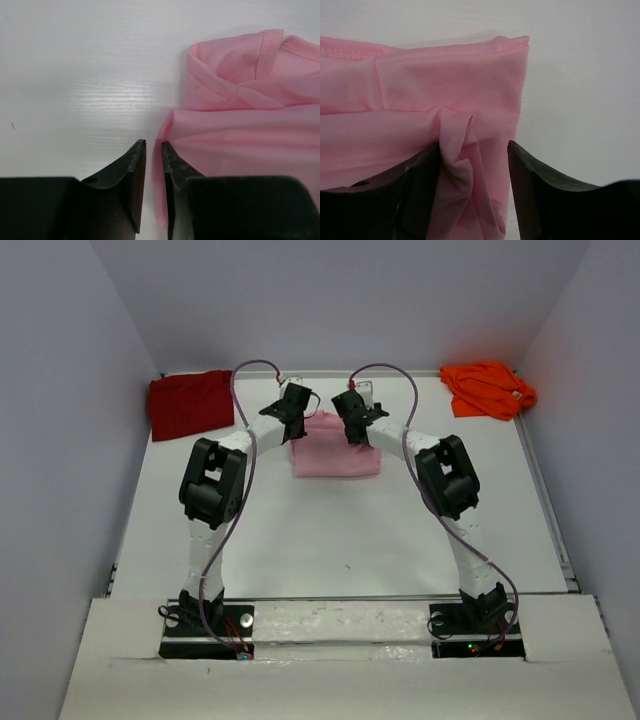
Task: Fold and stack the t-shirts
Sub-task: Fold the tshirt
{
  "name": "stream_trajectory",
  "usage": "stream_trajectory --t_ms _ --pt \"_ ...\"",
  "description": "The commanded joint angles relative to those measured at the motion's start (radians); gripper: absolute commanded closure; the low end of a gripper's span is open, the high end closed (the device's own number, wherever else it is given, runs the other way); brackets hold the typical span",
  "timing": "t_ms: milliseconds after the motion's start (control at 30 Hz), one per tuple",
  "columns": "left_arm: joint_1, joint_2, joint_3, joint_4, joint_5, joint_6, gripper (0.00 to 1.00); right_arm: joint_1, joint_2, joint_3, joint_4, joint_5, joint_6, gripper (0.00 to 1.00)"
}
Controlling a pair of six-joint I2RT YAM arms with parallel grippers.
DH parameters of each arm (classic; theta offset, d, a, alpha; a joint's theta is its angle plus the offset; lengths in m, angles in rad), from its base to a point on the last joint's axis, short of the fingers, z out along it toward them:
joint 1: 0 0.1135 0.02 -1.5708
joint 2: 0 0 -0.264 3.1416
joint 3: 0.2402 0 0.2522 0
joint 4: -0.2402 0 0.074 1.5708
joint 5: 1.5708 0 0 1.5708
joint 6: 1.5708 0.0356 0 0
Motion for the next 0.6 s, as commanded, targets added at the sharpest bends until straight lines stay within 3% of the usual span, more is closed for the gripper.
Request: stream_trajectory --t_ms 0,133,400,567 --pt "0.009 -0.048 -0.006 0.04 -0.045 0.025 0.69 -0.018 -0.04 -0.03 0.044 0.029 -0.001 0.36" --pt "0.006 -0.138 -0.061 0.09 -0.054 0.022 0.63 -0.018 -0.139 -0.07 0.076 -0.006 -0.021 0.22" --pt "-0.048 -0.27 -0.081 0.077 -0.126 0.049 0.62 -0.018 -0.25 -0.136 0.078 -0.045 -0.015 0.2" --pt "-0.08 -0.3 -0.115 0.075 -0.076 0.029 0.62 -0.008 -0.296 -0.179 0.08 -0.084 -0.011 0.2"
